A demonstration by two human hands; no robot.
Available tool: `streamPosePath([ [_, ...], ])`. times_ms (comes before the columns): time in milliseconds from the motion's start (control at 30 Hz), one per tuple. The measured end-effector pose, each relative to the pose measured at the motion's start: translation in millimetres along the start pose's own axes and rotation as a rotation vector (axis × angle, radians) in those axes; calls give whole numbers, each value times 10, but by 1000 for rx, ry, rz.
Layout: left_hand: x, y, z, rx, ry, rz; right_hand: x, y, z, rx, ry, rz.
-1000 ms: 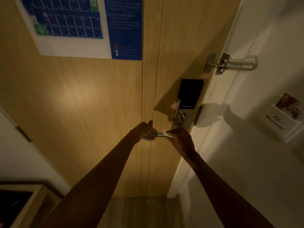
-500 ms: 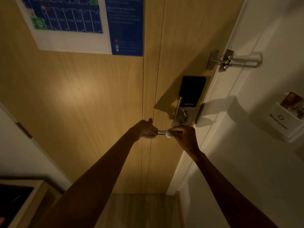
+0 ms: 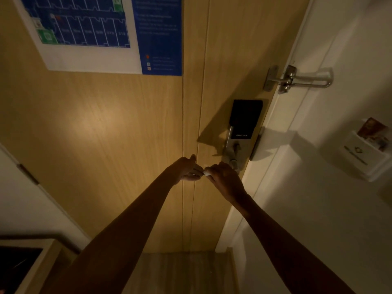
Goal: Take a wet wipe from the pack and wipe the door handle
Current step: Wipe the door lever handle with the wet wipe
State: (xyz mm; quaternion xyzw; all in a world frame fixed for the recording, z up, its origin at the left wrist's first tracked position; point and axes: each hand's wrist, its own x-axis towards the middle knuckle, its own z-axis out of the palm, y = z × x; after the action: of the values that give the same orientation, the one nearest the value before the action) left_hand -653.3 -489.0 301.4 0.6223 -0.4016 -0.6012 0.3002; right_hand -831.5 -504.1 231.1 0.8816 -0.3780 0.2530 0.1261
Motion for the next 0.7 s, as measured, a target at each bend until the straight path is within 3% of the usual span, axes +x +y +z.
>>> streamPosePath([
  [167, 12, -5, 19, -26, 25, -10, -291, 464, -216, -38, -12, 58],
  [500, -82, -23, 61, -24, 45, 19, -10, 44, -74, -44, -90, -10],
  [700, -253, -69, 85, 90, 79, 71, -104, 136, -399, 108, -20, 198],
])
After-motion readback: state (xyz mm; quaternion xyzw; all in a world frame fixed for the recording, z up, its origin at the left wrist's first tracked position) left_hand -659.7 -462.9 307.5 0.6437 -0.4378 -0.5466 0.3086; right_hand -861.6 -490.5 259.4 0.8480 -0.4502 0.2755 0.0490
